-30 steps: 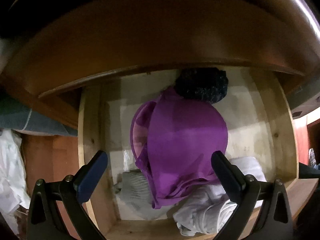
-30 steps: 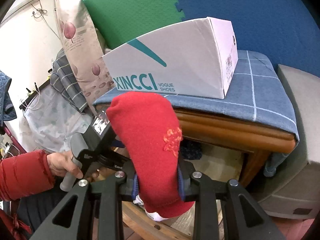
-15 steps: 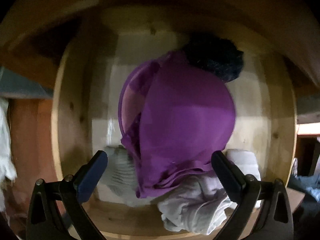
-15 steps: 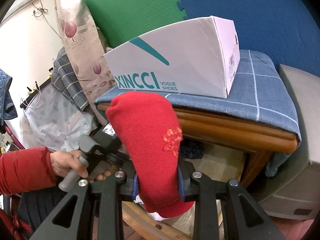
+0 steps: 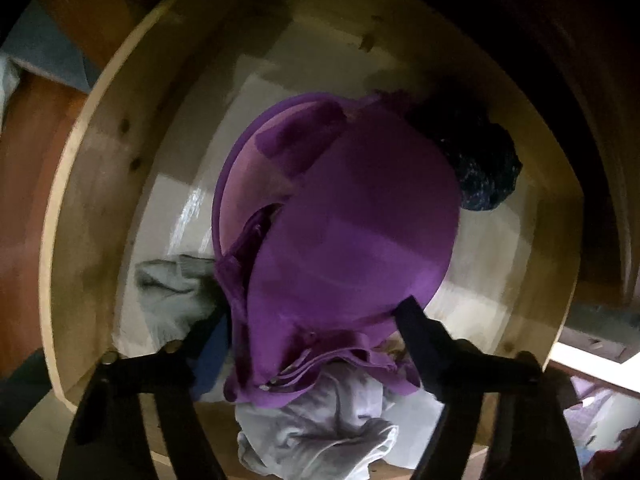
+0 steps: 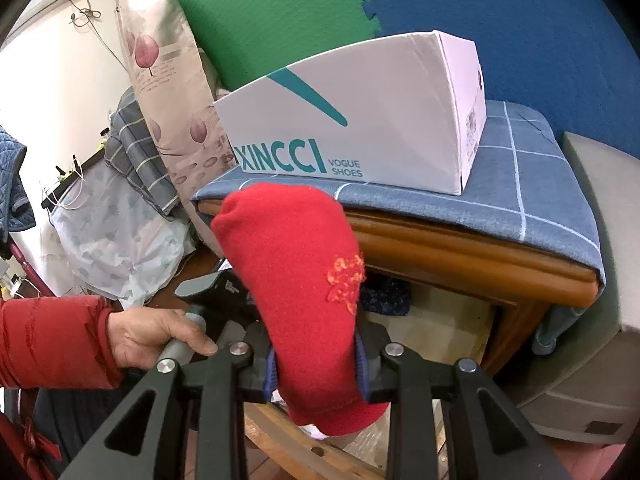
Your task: Take underwear out of drawer
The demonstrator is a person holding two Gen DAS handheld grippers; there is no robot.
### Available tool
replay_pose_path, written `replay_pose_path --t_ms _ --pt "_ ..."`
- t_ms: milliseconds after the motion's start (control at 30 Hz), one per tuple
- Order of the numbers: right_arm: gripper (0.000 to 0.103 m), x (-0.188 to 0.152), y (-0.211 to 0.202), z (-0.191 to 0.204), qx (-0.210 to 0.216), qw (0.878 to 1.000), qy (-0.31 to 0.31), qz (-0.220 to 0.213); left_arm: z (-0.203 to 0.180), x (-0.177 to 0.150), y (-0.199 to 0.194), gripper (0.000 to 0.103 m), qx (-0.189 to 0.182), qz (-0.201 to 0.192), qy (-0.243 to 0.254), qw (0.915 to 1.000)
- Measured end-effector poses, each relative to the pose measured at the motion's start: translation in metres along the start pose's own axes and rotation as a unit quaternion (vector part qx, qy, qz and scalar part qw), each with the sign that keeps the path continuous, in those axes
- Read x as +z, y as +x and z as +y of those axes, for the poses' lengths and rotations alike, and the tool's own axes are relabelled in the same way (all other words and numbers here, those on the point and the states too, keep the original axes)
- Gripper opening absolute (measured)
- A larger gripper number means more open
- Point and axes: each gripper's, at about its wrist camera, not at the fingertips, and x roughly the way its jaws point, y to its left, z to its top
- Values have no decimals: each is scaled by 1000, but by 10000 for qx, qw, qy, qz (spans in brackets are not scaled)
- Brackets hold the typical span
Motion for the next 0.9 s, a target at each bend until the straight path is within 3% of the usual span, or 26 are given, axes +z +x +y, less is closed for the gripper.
replay_pose_path --t_ms 267,300,500,700,800,900 --pt "29 -2 0 1 -76 10000 6 31 -6 -15 -12 33 -40 -224 296 9993" --pt "29 -1 0 1 -82 10000 15 28 -4 -16 -14 23 30 -256 339 9991" --pt "29 -1 2 0 -153 9999 46 65 8 -33 -31 15 -153 -442 511 9976" --pt "29 -3 6 1 -197 9997 25 123 15 -37 -39 13 -283 -482 580 9967" --pt "29 -3 7 2 -192 9997 16 139 23 -33 -41 15 -311 -553 619 9961" --pt "29 -3 9 1 -176 9997 6 164 27 -28 -39 27 -356 -662 339 9966"
